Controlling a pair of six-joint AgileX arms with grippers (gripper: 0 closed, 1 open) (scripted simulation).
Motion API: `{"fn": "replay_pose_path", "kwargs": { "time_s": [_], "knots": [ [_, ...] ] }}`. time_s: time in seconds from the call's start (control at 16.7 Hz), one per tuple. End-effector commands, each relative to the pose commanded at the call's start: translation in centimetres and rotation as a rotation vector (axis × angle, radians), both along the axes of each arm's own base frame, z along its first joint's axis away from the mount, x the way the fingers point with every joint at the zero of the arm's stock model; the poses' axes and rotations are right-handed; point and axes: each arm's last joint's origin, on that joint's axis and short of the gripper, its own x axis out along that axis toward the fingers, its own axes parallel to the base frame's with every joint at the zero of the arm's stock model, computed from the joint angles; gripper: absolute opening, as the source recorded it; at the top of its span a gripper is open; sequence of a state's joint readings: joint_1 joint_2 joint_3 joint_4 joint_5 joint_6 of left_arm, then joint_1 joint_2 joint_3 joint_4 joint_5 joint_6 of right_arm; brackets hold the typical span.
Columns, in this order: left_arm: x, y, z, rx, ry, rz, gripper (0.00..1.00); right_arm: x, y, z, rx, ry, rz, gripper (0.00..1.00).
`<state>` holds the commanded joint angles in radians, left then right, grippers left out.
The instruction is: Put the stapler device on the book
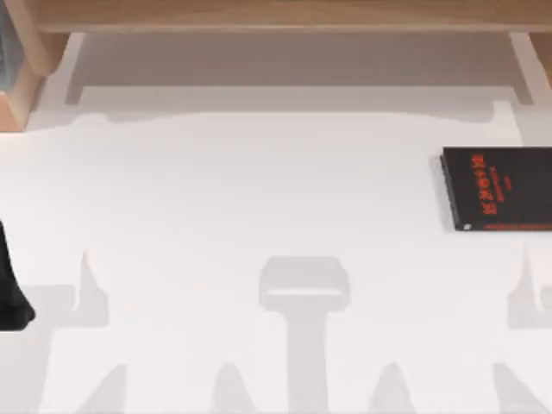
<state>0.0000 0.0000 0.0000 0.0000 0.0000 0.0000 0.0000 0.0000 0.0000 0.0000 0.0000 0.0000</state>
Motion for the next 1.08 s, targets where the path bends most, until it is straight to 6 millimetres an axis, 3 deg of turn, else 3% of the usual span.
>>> {"fn": "replay_pose_path", "kwargs": {
  "time_s": [0.3, 0.48, 0.66, 0.84, 1.08],
  "knots": [
    [0.0, 0.0, 0.0, 0.0, 0.0, 0.0, 1.0, 0.0, -0.1, 1.2, -0.018, 0.038, -0.007, 1.0],
    [0.0, 0.0, 0.0, 0.0, 0.0, 0.0, 1.0, 0.5, -0.3, 4.2, -0.061, 0.13, -0.024, 1.0],
    [0.0, 0.0, 0.0, 0.0, 0.0, 0.0, 1.0, 2.0, -0.8, 8.6, -0.115, 0.265, -0.045, 1.0],
    [0.0, 0.0, 0.0, 0.0, 0.0, 0.0, 1.0, 5.4, -1.7, 13.3, -0.169, 0.433, -0.059, 1.0],
    [0.0, 0.0, 0.0, 0.0, 0.0, 0.0, 1.0, 13.1, -4.2, 17.9, -0.221, 0.683, -0.053, 1.0]
  ]
}}
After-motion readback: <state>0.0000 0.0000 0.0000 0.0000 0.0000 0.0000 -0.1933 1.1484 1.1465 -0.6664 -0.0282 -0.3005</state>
